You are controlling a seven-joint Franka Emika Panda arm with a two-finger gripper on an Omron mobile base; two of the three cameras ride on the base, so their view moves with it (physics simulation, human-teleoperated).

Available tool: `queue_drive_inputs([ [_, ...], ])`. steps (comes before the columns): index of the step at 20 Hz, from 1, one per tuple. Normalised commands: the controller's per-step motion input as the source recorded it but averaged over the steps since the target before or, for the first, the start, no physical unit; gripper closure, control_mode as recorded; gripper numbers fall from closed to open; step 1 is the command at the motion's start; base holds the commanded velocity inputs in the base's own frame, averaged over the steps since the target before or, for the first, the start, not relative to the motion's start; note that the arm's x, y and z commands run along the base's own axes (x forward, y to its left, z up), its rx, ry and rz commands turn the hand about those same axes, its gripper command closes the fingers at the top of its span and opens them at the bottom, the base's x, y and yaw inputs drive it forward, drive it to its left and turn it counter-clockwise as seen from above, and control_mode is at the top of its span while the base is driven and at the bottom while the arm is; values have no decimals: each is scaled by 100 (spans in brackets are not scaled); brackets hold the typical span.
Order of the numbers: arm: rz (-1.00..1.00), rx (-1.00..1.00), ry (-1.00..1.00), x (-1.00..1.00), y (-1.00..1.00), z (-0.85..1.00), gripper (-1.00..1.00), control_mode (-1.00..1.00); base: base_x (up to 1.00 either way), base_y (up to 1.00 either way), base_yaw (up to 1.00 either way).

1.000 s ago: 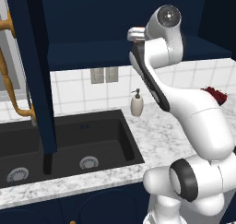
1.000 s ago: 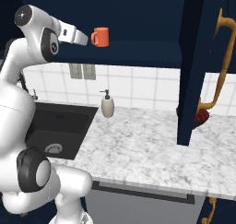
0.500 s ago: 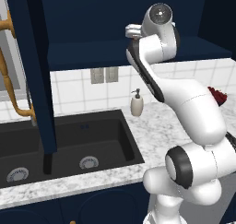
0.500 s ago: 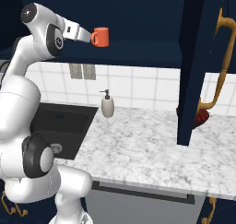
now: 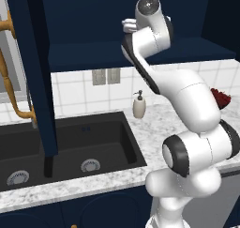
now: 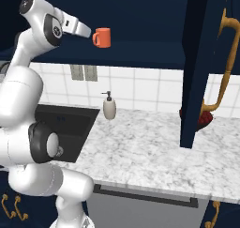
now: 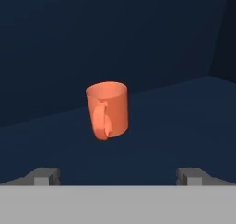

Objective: Gather all objects into one cabinet and sort the glasses and bowls to opposite sides.

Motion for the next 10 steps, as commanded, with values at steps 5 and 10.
queue_drive_inputs([
  [5,-6,0,4,39,24,4,-100,-100,0,0,0],
  [10,-2,0,5,49,6,0,-100,-100,0,0,0],
])
